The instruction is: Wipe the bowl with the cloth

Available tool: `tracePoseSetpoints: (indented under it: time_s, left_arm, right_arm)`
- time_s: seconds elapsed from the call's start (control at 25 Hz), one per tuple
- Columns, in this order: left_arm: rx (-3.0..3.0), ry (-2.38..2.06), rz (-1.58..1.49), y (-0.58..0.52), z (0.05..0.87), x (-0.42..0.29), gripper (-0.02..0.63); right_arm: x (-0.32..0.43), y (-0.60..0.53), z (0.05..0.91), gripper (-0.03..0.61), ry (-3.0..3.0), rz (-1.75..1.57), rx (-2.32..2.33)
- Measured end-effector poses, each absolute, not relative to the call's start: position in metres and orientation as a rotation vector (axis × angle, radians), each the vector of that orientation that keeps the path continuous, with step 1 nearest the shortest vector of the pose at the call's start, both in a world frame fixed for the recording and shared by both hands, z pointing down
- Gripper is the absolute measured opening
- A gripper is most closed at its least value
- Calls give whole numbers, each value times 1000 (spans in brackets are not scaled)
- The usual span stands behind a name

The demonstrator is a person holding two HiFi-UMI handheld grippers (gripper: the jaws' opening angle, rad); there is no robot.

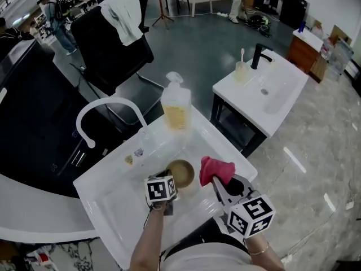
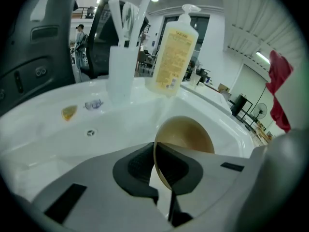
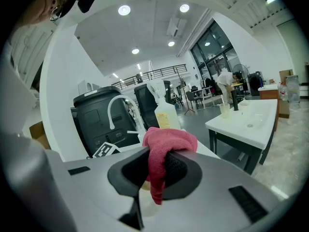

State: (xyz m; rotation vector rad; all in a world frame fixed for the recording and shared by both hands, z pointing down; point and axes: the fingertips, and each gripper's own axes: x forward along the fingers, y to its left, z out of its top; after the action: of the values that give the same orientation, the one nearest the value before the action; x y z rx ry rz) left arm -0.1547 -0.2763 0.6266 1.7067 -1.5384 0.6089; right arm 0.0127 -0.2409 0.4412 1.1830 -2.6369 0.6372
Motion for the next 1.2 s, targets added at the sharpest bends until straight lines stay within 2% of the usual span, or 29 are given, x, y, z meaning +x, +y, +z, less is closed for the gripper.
tracePoseSetpoints:
  time_s: [0.64,1.2]
  left_arm:
    - [1973,-1732,456,-267,455,-143,29]
    - [2096,-1757,469,-232,406,-116,29]
  right_arm:
    - [-27,-206,407,52,-2796,589,1010]
    - [-56,-196,360,52,-2817,201,982]
